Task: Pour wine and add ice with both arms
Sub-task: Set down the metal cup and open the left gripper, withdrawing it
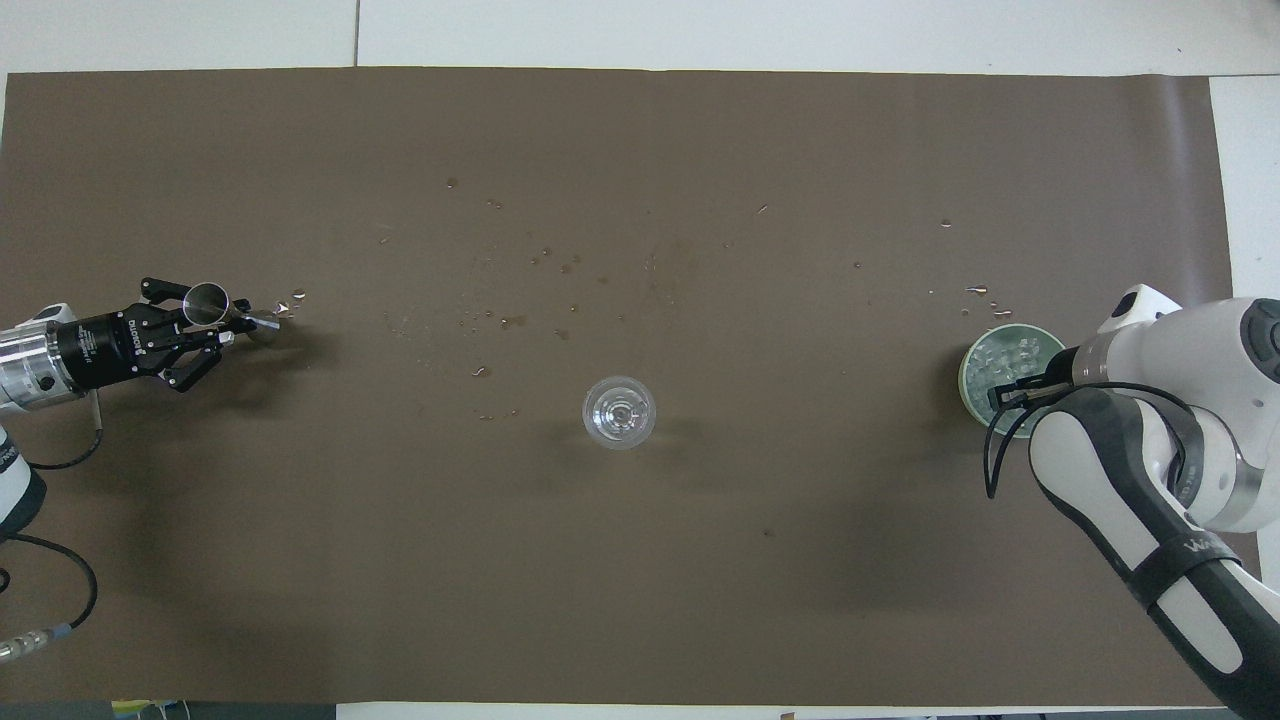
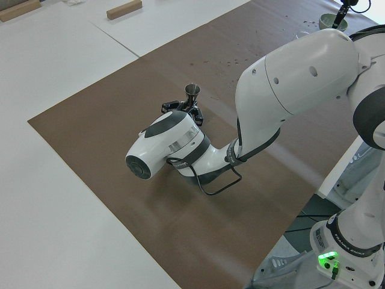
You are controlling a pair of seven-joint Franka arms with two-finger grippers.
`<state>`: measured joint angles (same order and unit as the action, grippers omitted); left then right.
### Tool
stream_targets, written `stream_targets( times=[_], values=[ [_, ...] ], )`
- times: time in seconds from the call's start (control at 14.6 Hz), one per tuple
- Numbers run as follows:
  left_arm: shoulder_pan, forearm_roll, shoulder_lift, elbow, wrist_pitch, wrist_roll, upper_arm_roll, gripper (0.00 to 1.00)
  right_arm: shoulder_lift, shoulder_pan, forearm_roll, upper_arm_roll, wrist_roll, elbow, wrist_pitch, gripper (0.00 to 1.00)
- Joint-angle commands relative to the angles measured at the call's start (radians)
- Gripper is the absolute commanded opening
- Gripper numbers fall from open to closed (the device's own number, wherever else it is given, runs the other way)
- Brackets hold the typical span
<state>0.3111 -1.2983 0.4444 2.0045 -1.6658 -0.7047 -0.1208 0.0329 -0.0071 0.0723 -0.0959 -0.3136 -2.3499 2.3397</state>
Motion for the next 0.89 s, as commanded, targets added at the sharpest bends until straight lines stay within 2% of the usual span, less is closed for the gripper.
stream_targets(
  times=[0.0,0.48,0.55,0.62,0.82],
  values=[
    [0.017,-0.029,-0.004,0.036,-0.014,0.024,0.009,0.00,-0.022,-0.014,0.020,0.005,-0.025,-0.025,0.018,0.41],
    [0.020,-0.029,-0.012,0.074,-0.034,0.030,0.009,0.00,-0.022,-0.014,0.021,0.005,-0.019,-0.025,0.020,0.33],
    [0.022,-0.029,-0.012,0.074,-0.034,0.034,0.009,0.05,-0.022,-0.014,0.021,0.005,-0.019,-0.026,0.020,0.32],
    [0.022,-0.029,-0.012,0.073,-0.032,0.037,0.009,0.99,-0.022,-0.014,0.020,0.005,-0.019,-0.025,0.020,0.28],
    [0.022,-0.029,-0.012,0.053,-0.012,0.053,0.009,1.00,-0.022,-0.014,0.021,0.005,-0.019,-0.026,0.020,0.19]
  ],
)
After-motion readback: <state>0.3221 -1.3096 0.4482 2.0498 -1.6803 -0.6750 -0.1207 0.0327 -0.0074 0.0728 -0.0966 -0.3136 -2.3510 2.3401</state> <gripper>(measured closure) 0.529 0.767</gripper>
